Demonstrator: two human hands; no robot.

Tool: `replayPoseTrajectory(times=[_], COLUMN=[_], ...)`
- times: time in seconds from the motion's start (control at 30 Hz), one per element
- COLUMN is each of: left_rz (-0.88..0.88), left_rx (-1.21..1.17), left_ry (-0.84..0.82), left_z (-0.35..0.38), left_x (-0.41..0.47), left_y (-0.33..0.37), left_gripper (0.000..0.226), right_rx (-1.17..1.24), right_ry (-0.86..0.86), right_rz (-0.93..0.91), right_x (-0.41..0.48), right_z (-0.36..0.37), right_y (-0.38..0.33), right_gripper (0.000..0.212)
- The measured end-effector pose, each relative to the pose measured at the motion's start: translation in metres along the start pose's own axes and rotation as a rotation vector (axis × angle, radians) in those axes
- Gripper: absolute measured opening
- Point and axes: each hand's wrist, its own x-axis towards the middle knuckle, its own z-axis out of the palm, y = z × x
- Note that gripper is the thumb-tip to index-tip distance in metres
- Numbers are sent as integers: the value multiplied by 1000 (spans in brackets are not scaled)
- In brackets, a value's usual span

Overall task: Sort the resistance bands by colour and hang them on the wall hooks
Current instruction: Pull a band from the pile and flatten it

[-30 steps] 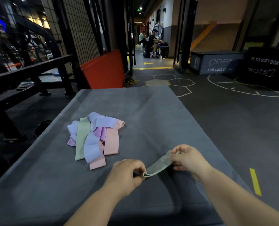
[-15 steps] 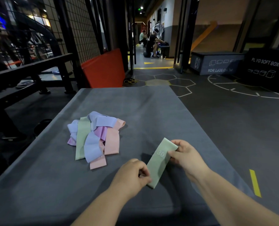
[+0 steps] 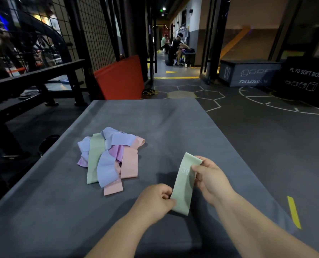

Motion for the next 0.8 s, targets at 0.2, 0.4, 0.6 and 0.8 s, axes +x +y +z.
replayPoseTrajectory(times=[0.2,0.4,0.6,0.8], left_rz=[-19,-62,-39,16], left_rx=[56,59,108,222], left_ry=[71,147,245,296], left_z=[1,-2,2,4], left_x=[3,14,31,45], left_y=[2,4,1,-4], left_gripper=[13,16,18,18], right_rx=[-224,-465,-743,-944], right_ry=[101,68,54,-15], right_rz=[-128,-190,-272,-313], right_x=[18,44,73,95], right_z=[12,27,34,31], right_y=[6,5,8,17], right_gripper=[45,35,30,31])
